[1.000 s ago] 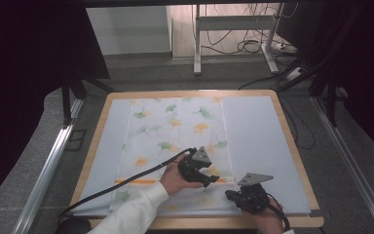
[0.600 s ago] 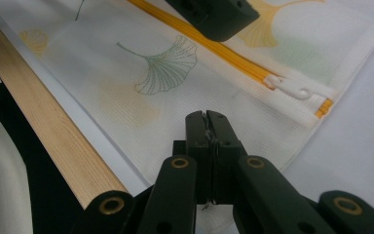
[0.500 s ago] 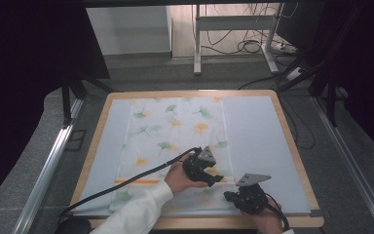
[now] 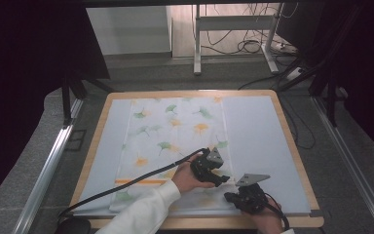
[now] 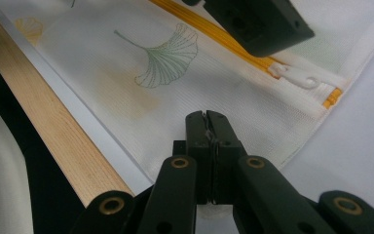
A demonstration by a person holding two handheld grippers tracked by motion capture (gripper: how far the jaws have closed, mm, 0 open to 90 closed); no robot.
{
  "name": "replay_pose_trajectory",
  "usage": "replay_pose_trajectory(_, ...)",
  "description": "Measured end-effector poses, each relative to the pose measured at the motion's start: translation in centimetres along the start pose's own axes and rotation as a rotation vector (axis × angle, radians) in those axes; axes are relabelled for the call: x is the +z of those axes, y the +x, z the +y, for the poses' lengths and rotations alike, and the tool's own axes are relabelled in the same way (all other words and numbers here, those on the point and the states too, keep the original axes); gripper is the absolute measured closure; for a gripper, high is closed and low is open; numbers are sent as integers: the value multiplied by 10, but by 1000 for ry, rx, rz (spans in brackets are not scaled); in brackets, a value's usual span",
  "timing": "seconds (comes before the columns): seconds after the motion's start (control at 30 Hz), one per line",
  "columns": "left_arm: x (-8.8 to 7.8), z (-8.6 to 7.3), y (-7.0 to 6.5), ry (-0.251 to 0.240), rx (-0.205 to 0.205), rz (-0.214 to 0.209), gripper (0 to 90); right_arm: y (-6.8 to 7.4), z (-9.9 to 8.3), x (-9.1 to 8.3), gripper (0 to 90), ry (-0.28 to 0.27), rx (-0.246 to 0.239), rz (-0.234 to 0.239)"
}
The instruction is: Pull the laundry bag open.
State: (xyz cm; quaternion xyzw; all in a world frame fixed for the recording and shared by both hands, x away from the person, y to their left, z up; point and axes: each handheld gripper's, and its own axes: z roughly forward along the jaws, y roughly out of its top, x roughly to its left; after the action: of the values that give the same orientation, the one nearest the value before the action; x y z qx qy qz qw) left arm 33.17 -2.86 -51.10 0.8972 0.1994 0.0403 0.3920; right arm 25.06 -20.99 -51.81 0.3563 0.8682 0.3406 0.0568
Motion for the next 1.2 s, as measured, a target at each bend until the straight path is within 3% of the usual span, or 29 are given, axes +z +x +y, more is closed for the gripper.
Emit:
replay_pose_trajectory(0.07, 2, 1, 0, 14, 18, 5, 435, 0, 0, 0, 883, 3, 0, -1)
replay_pose_trajectory(0.13, 4, 2, -1, 9, 5, 1, 440, 0, 0, 1, 883, 7, 1, -1)
replay_pose_trajectory(0.8, 24, 6, -3, 50, 18, -17, 545, -2, -1, 1, 883, 10, 3, 1)
replay_pose_trajectory(0.87, 24, 7, -2, 48, -3, -34, 586, -2, 0, 1, 884, 10, 2, 1)
replay_pose_trajectory(1.0, 23, 7, -1, 56, -2, -57, 686, -2, 0, 1, 883, 10, 1, 1)
replay_pose_trajectory(1.1, 23, 6, -2, 61, 7, -48, 765, -1, 0, 1, 885, 11, -1, -2)
replay_pose_trajectory(1.2, 22, 7, -1, 64, 4, -58, 796, -1, 0, 1, 887, 12, -1, -7)
